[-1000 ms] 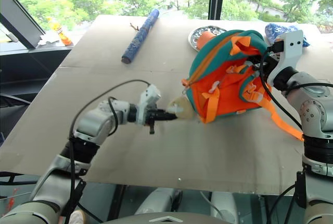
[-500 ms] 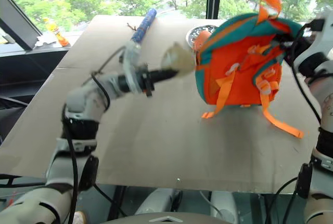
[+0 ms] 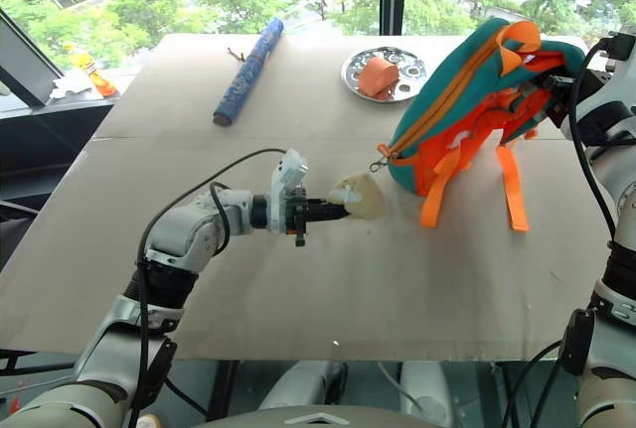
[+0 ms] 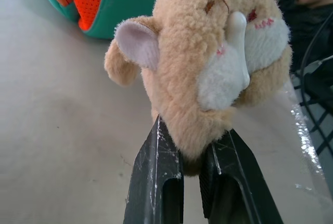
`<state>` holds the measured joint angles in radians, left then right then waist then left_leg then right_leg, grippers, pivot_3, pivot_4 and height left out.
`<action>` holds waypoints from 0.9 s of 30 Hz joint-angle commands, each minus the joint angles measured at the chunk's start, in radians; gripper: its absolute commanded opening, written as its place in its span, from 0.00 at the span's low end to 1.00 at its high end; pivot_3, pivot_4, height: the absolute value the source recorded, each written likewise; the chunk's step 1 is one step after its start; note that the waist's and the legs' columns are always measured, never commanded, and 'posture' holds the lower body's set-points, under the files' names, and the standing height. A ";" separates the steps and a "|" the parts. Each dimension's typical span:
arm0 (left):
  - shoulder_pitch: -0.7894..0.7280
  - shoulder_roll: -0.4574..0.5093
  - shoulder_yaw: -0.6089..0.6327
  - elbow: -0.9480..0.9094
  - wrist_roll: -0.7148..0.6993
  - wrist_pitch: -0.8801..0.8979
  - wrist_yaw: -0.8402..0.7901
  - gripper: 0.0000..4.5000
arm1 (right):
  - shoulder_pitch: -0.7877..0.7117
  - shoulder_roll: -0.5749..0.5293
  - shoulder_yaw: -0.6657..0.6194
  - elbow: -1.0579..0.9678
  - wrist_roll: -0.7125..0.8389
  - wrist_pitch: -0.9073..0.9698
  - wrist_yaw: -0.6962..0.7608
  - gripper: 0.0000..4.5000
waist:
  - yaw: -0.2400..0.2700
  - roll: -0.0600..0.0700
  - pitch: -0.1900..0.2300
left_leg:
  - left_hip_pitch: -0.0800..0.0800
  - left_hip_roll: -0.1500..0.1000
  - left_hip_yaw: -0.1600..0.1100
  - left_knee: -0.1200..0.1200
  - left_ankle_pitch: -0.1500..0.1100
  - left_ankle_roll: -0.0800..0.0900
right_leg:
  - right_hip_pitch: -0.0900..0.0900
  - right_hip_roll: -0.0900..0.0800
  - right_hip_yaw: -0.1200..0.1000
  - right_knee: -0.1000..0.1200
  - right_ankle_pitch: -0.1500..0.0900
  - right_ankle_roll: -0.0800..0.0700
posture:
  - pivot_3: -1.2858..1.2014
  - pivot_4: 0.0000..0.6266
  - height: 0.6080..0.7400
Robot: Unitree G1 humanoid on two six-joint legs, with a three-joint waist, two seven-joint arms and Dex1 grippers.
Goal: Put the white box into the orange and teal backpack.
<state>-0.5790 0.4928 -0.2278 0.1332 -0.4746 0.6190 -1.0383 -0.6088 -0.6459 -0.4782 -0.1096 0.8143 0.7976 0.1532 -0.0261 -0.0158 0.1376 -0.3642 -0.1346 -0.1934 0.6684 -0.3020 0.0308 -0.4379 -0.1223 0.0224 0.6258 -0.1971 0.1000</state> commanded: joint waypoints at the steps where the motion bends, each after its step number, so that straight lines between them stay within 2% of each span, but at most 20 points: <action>1: 0.019 0.048 -0.025 0.110 0.122 -0.047 0.029 0.01 | -0.046 -0.069 -0.201 -0.034 0.005 -0.060 -0.088 0.00 | 0.004 0.000 0.000 | 0.000 0.000 0.000 0.000 0.000 0.000 | 0.000 0.000 0.000 0.000 0.000 0.000 | 0.52 0.24 0.93; 4: -0.012 0.003 -0.044 0.172 0.166 -0.106 0.070 0.01 | -0.044 -0.075 -0.203 -0.039 0.024 -0.053 -0.095 0.00 | 0.011 0.000 0.000 | -0.001 0.000 0.000 0.000 0.000 0.000 | 0.000 0.000 0.000 -0.001 0.000 0.000 | 0.52 0.24 0.93; 9: -0.091 -0.129 -0.058 0.308 0.224 -0.184 0.156 0.01 | 0.006 -0.087 -0.206 -0.106 0.067 -0.012 -0.114 0.00 | 0.031 0.000 0.000 | -0.003 -0.001 -0.001 0.001 0.000 0.000 | 0.000 -0.001 -0.002 -0.002 0.000 0.000 | 0.52 0.24 0.93; 13: -0.149 -0.257 0.028 0.204 0.079 -0.175 0.099 0.01 | 0.060 -0.125 -0.294 -0.191 0.077 0.012 -0.178 0.00 | 0.049 0.001 0.000 | -0.005 -0.002 -0.002 0.001 0.000 0.000 | -0.002 -0.002 -0.003 -0.001 0.000 0.000 | 0.52 0.24 0.93; 16: -0.175 -0.293 0.055 0.163 0.043 -0.144 0.091 0.01 | 0.181 -0.140 -0.306 -0.328 0.156 0.093 -0.149 0.00 | 0.041 0.001 0.000 | -0.016 -0.002 -0.004 0.005 0.000 0.000 | -0.010 -0.002 -0.006 0.000 0.000 0.000 | 0.52 0.24 0.93; 20: -0.167 -0.291 0.053 0.137 0.030 -0.105 0.057 0.01 | 0.366 -0.121 -0.213 -0.502 0.195 0.135 -0.091 0.00 | 0.009 0.004 -0.001 | -0.015 0.000 0.000 0.006 0.000 0.000 | -0.008 -0.002 -0.004 0.001 0.000 0.000 | 0.52 0.24 0.93; 22: -0.146 -0.271 0.045 0.144 0.063 -0.129 0.058 0.00 | 0.447 -0.122 -0.150 -0.559 0.157 0.119 -0.056 0.16 | -0.002 0.004 -0.002 | -0.014 0.000 0.002 0.006 0.000 0.000 | -0.008 -0.001 -0.002 0.001 0.000 0.001 | 0.52 0.24 0.93; 23: -0.133 -0.256 0.043 0.134 0.063 -0.122 0.043 0.20 | 0.475 -0.123 -0.134 -0.580 0.154 0.115 -0.042 0.22 | -0.004 0.004 -0.002 | -0.012 0.000 0.004 0.006 0.000 0.000 | -0.008 -0.001 -0.001 0.000 0.000 0.001 | 0.52 0.24 0.93; 25: -0.103 -0.222 0.042 0.093 0.052 -0.102 0.008 0.36 | 0.535 -0.154 -0.119 -0.619 0.134 0.109 0.001 0.40 | -0.004 0.004 -0.002 | -0.010 0.000 0.004 0.004 0.000 0.001 | -0.007 -0.001 0.000 0.001 0.002 0.002 | 0.52 0.24 0.93; 27: -0.063 -0.180 0.057 0.041 0.039 -0.081 -0.006 0.57 | 0.611 -0.181 -0.151 -0.657 0.132 0.113 0.055 0.61 | 0.002 0.004 -0.002 | -0.006 0.000 0.004 0.003 0.000 0.001 | -0.005 0.000 0.000 0.001 0.004 0.002 | 0.52 0.24 0.93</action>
<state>-0.6486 0.2866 -0.1976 0.2515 -0.4151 0.5290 -1.0214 -0.0210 -0.7970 -0.5793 -0.7027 0.9510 0.9321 0.1600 -0.0239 -0.0118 0.1359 -0.3673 -0.1342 -0.1896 0.6714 -0.3020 0.0315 -0.4403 -0.1216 0.0226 0.6260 -0.1935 0.1019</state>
